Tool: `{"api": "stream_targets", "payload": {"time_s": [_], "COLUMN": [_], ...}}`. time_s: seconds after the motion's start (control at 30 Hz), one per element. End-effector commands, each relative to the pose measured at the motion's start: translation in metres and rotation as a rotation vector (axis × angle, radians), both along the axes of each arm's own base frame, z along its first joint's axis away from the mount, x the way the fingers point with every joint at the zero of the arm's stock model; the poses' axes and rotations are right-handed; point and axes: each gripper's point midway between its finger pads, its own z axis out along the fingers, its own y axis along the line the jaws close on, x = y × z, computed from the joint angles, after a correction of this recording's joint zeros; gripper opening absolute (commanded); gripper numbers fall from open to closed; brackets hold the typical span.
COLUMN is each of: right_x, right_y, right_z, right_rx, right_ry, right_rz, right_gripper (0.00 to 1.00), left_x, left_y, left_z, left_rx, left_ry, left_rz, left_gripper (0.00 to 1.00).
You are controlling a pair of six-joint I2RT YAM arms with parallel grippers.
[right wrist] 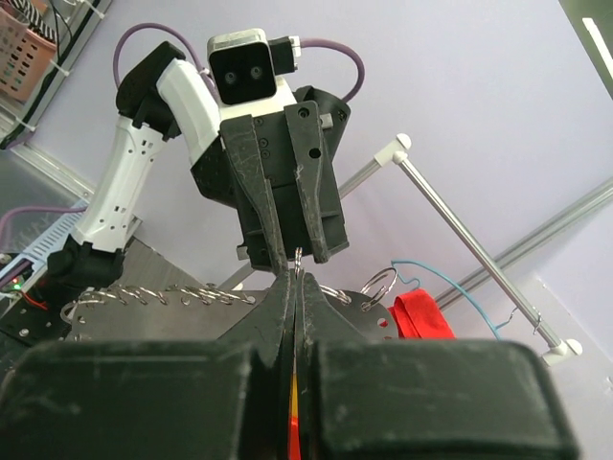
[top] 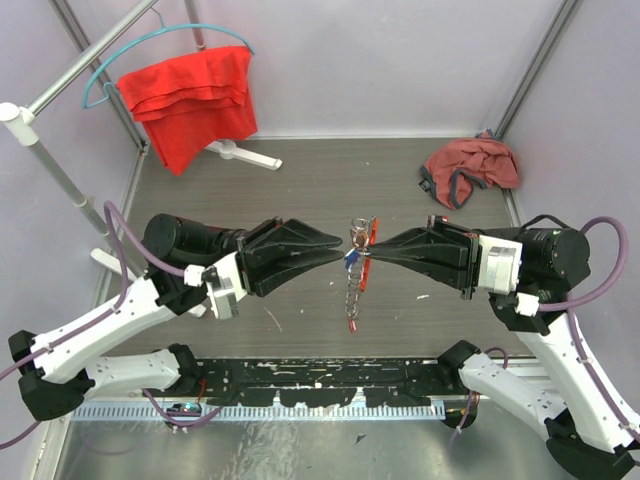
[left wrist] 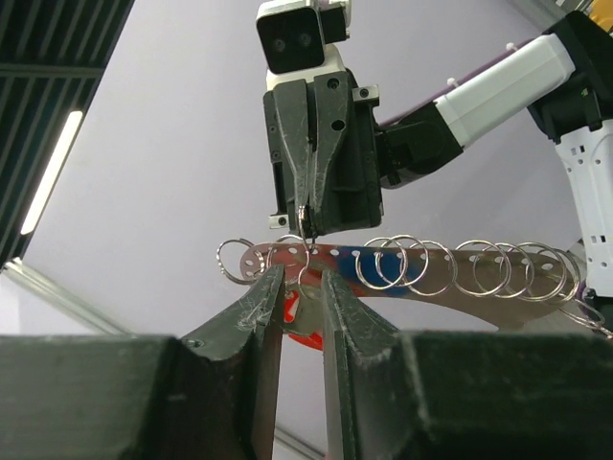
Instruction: Put the keys on the keyring
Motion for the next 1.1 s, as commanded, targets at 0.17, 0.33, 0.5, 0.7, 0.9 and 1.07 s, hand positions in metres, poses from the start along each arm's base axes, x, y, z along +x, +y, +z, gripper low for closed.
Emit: {"api": "stream_targets", "payload": {"time_s": [0.17, 0.33, 0.5, 0.7, 0.9, 1.07], "right_x": [0.005, 0.004, -0.001, -0.009, -0.015, -0.016], "right_y": [0.011, 0.017, 0.021, 0.021, 0.019, 0.018], "right_z": [0.013, 0.014, 0.017, 0.018, 0.018, 0.02], "right_rx": [0.092, 0.104, 0.12, 0.126, 0.127, 0.134], "right_ry": [-0.062, -0.066, -0.073, -0.079, -0.089, -0.093], "right_rz": [0.037, 0.071, 0.095, 0.119, 0.133, 0.134], "right_gripper": [0.01, 0.01, 0.01, 0.01, 0.01, 0.01], "left_x": [-0.006, -0.011, -0.011, -0.009, -0.008, -0.01], "left_y": [0.006, 0.012, 0.012, 0.013, 0.012, 0.011], "left_z": [0.017, 0.016, 0.013, 0.014, 0.014, 0.013], "left_rx": [-0.07, -0.073, -0.067, -0.074, -0.074, -0.065], "left_ry": [0.011, 0.011, 0.014, 0.018, 0.019, 0.018], "left_rz": [-0.026, -0.032, -0.03, -0.018, -0.016, -0.029], "left_gripper": [0.25, 0.24, 0.24, 0.24, 0.24, 0.24]}}
